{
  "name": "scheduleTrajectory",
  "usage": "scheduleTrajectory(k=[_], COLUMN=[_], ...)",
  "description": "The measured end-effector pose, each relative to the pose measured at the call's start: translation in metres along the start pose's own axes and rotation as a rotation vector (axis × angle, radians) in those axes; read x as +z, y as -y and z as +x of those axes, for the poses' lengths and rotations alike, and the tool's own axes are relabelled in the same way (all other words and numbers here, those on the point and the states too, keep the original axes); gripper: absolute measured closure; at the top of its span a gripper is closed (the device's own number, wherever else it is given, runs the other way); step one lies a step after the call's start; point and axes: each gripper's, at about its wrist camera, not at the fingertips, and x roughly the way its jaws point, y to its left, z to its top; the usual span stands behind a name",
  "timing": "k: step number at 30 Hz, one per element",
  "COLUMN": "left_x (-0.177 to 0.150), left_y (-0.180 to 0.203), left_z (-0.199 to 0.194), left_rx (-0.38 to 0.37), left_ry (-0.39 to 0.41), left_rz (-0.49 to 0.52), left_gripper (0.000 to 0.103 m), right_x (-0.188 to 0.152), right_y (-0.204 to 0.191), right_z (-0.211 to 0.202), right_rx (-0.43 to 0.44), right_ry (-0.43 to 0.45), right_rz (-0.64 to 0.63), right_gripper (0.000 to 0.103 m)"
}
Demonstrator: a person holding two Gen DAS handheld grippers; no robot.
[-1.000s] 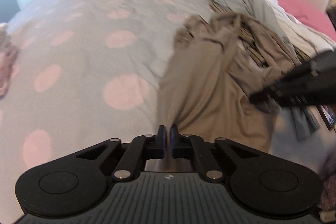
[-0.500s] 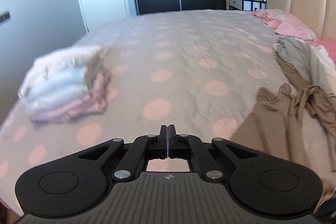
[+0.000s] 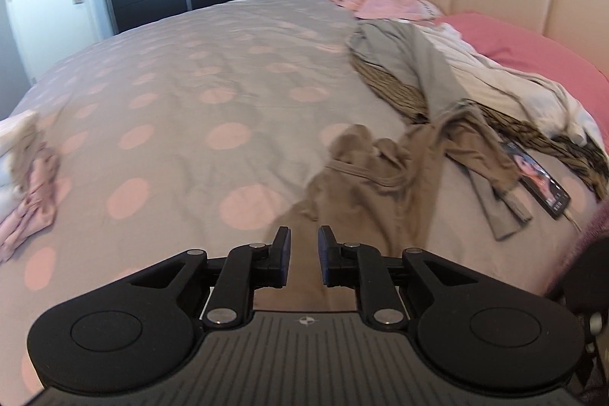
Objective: Fold clothes
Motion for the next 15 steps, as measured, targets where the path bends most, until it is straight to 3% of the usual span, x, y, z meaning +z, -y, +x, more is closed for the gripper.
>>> scheduleTrajectory(k=[7, 15], left_x=[0.002, 0.004], left_y=[0.025, 0.049], left_z=[0.016, 0.045], left_rx=[-0.102, -0.175], left_ry=[-0.03, -0.091], left_rz=[0.056, 0.099], left_gripper=[0.088, 0.087], right_x=[-0.006, -0.017], right_y=[0.044, 0.117], right_z=[-0.017, -0.017], right_rx=[-0.196, -0.553], right_ry=[-0.049, -0.082], right_rz=[-0.013, -0.018], right_gripper=[0.07, 0.059])
